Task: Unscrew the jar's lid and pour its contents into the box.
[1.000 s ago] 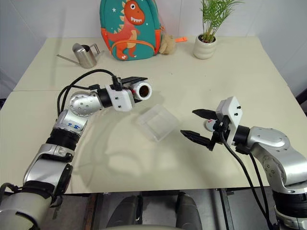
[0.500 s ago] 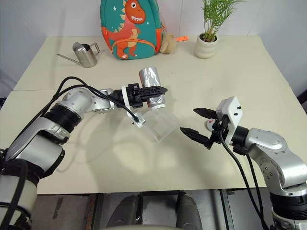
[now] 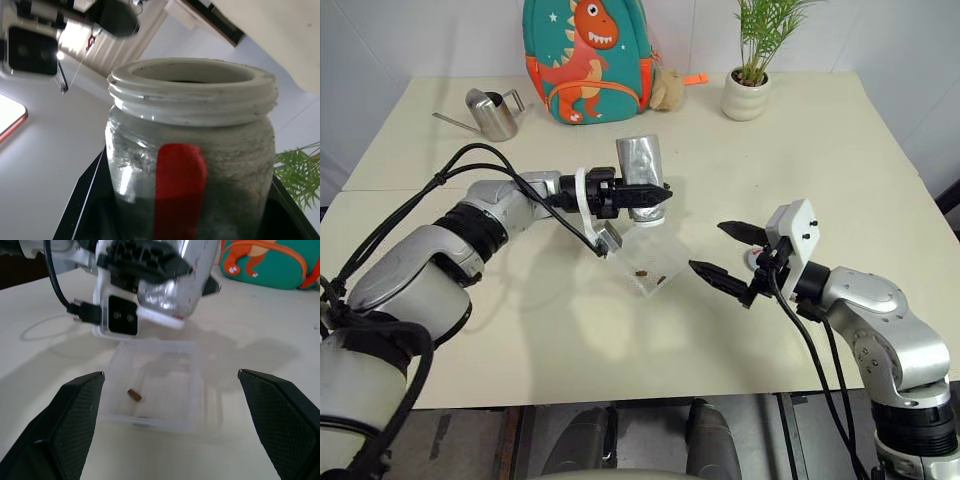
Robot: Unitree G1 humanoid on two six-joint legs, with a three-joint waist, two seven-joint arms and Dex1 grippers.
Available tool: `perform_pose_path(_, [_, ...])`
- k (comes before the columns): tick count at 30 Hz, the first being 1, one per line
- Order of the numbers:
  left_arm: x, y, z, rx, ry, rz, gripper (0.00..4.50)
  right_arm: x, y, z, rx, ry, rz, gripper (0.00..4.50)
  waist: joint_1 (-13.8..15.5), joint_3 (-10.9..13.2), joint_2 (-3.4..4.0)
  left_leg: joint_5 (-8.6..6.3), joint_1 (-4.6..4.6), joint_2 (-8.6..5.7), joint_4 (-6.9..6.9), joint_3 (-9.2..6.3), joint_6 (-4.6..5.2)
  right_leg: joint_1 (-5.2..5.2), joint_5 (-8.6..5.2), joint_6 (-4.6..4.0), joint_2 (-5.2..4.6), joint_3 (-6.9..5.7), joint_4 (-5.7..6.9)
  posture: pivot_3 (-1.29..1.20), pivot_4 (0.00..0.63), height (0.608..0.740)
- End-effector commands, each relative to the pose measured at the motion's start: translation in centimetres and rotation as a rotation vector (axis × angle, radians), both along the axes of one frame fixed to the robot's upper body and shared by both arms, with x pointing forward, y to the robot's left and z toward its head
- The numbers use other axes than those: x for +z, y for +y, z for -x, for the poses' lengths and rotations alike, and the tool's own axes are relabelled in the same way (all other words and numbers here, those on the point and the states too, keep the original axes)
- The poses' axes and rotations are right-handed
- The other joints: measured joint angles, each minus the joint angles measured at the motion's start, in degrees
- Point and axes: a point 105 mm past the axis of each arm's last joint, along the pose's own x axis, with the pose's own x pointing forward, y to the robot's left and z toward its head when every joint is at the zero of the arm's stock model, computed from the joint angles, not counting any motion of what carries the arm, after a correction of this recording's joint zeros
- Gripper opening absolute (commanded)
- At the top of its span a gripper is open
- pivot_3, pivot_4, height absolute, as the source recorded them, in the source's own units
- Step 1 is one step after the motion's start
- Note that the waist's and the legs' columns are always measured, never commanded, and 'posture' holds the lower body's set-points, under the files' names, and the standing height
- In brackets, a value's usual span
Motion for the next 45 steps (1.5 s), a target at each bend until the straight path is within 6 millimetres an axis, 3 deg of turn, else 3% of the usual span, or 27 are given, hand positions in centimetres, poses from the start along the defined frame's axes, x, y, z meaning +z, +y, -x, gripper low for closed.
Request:
perform_pose_path(1, [2.2,-0.5,0.3,-0.037,-0.038,0.026,2.01,1.0,0.2,0.1,0.004,-0.055,-0.012,4.49,0.01,0.00,0.00,0.00,0.00,0.00,0.00,0.00,0.00,0.00,0.00,0.00,0.00,0.00,0.00,0.00,0.150,0.740])
perform_pose_path(5, [2.6,0.2,0.8,-0.059,0.087,0.054,2.01,0.8,0.1,0.0,0.002,-0.055,-0.016,4.49,-0.03,0.00,0.00,0.00,0.00,0.00,0.01,0.00,-0.01,0.00,0.00,0.00,0.00,0.01,0.00,0.00,0.150,0.740])
perform_pose_path(10, [2.4,2.3,0.7,0.042,0.595,0.135,2.01,0.6,0.1,-0.1,0.017,-0.048,-0.015,4.49,-0.12,0.00,0.00,0.03,0.01,0.00,0.03,0.03,-0.06,-0.03,0.00,0.00,0.00,0.07,0.04,0.00,0.150,0.740])
perform_pose_path(14, [3.4,4.2,0.6,0.061,1.039,0.351,2.01,0.6,0.2,-0.4,0.038,-0.045,-0.011,4.49,-0.11,-0.01,0.00,0.12,0.00,0.00,0.17,0.10,-0.21,-0.02,0.04,0.01,0.00,0.11,0.03,0.00,0.150,0.740])
perform_pose_path(17, [4.5,7.2,-1.7,0.090,1.248,0.696,2.01,0.7,0.3,-0.5,0.056,-0.047,-0.005,4.49,-0.20,-0.04,0.02,0.11,0.03,0.01,0.28,0.21,-0.19,-0.01,0.07,0.02,-0.01,0.17,0.06,0.00,0.150,0.740])
perform_pose_path(20, [3.6,11.1,-4.2,0.196,1.555,0.916,2.01,0.6,0.3,-0.6,0.084,-0.041,0.009,4.49,-0.66,-0.04,0.02,0.09,0.03,0.03,0.49,0.32,-0.16,0.00,0.12,0.04,-0.01,0.26,0.16,0.00,0.150,0.740])
perform_pose_path(24, [2.0,17.3,-4.7,0.165,1.855,1.244,2.01,0.5,0.3,-1.0,0.116,-0.039,0.049,4.49,-1.69,-0.03,0.01,-0.02,0.02,0.03,0.62,0.33,0.04,0.00,0.17,0.07,-0.01,0.33,0.29,0.00,0.150,0.740])
perform_pose_path(31, [-1.6,25.3,-2.6,0.100,1.932,1.796,2.01,0.5,0.4,-1.4,0.143,-0.042,0.072,4.49,-1.76,-0.06,-0.04,-0.07,0.28,0.03,0.72,0.30,0.13,0.20,0.18,0.09,-0.01,0.41,0.46,0.00,0.150,0.740])
perform_pose_path(38, [-5.8,29.1,0.0,0.154,1.895,1.980,2.01,-0.1,0.5,-1.5,0.171,-0.038,0.115,4.49,-1.36,-0.14,-0.18,-0.06,0.41,0.03,0.72,0.29,0.11,0.31,0.24,0.02,-0.01,0.42,0.45,0.00,0.150,0.740])
perform_pose_path(43, [-7.2,29.9,0.5,0.136,1.889,2.022,2.01,-0.4,0.6,-1.5,0.193,-0.046,0.146,4.49,-1.57,-0.18,-0.23,-0.07,0.67,0.05,0.69,0.34,0.09,0.51,0.28,-0.03,-0.01,0.42,0.43,0.00,0.150,0.740])
perform_pose_path(45, [-7.3,29.9,0.5,0.088,1.924,2.024,2.75,-0.4,0.6,-1.5,0.196,-0.048,0.147,4.50,-1.61,-0.18,-0.24,-0.07,0.69,0.06,0.69,0.36,0.09,0.51,0.30,-0.05,-0.01,0.42,0.43,0.00,0.150,0.740])
